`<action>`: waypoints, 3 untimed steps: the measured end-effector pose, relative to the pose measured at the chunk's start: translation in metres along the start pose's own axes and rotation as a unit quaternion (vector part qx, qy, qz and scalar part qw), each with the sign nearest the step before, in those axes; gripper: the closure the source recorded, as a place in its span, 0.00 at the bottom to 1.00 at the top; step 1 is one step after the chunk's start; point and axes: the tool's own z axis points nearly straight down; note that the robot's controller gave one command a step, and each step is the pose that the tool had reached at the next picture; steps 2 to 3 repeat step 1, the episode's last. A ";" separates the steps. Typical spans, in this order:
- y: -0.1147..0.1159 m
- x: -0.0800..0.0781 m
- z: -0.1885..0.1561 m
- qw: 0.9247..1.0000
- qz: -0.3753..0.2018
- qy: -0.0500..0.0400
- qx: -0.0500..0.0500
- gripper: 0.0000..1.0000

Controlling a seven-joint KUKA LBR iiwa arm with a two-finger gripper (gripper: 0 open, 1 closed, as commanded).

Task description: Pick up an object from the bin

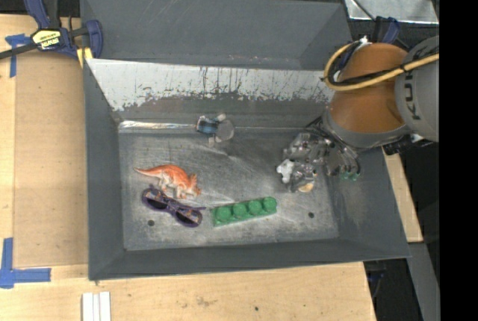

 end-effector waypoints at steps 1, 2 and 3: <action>0.000 0.001 -0.022 1.000 0.000 0.001 0.000 1.00; 0.000 0.001 -0.022 1.000 0.000 0.001 0.000 1.00; 0.000 0.001 -0.022 1.000 0.000 0.001 0.000 1.00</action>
Offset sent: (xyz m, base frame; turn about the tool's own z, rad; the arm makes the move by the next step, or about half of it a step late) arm 0.0001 0.0001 0.0254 0.0000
